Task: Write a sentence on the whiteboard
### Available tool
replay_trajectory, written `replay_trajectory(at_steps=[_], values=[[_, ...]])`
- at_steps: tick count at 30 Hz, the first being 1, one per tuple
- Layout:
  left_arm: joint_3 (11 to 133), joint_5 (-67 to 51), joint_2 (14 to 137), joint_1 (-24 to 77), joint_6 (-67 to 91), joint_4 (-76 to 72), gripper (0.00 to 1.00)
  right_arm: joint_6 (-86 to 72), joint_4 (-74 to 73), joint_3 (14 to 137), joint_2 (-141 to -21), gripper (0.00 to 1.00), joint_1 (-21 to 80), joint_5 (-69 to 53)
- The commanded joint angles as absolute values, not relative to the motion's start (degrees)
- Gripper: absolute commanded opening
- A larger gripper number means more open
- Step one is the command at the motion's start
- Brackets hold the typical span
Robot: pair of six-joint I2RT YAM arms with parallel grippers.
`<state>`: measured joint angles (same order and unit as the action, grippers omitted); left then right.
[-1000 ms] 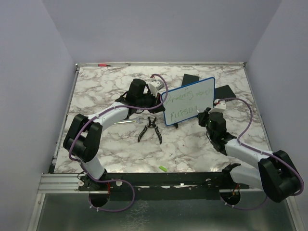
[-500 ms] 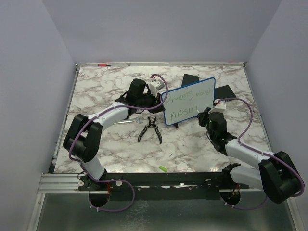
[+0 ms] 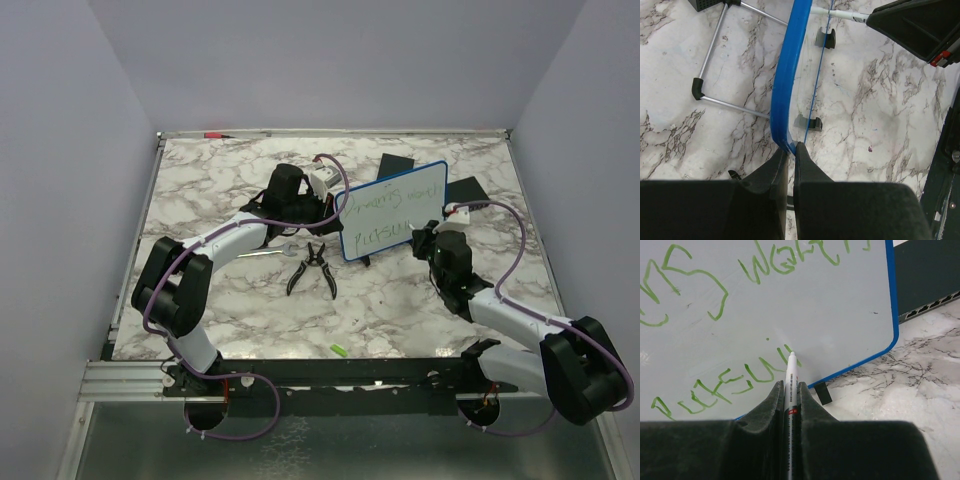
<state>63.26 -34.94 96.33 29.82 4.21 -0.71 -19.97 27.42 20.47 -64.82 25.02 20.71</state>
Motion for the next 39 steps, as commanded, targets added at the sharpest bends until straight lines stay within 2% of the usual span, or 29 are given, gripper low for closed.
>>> replay_trajectory(at_steps=[1,39], values=[[63.6,-32.7,97.8,30.3,2.4,2.0,0.00,-18.8,30.2,22.5,-64.4,0.01,24.7,23.3],[63.5,-32.7,97.5,30.4,2.4,2.0,0.00,-23.4,27.3,18.8,-66.7,0.01,24.6,25.2]])
